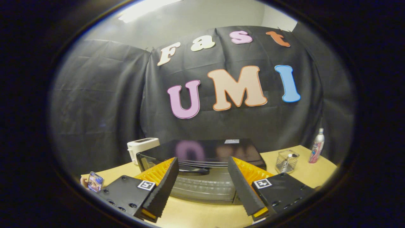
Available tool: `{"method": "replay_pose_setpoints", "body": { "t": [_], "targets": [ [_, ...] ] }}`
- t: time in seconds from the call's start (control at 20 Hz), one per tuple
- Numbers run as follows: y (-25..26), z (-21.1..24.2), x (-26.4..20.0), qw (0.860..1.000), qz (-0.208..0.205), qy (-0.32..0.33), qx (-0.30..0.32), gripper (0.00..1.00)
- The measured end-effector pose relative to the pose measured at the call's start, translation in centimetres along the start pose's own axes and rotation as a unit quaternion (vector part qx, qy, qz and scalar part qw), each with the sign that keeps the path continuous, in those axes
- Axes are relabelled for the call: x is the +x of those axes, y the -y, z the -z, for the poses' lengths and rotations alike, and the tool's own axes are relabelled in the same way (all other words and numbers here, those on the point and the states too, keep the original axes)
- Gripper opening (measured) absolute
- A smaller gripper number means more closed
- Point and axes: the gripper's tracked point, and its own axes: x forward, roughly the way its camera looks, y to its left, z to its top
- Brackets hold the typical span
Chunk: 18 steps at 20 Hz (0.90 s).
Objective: Open the toaster oven, put the food inside, and close the toaster oven door.
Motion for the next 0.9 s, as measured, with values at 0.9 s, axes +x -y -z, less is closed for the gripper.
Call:
{"method": "replay_pose_setpoints", "body": {
  "t": [0.9],
  "targets": [
    [-3.5, 2.1, 4.7, 0.999, 0.029, 0.02, -0.001, 0.92]
  ]
}}
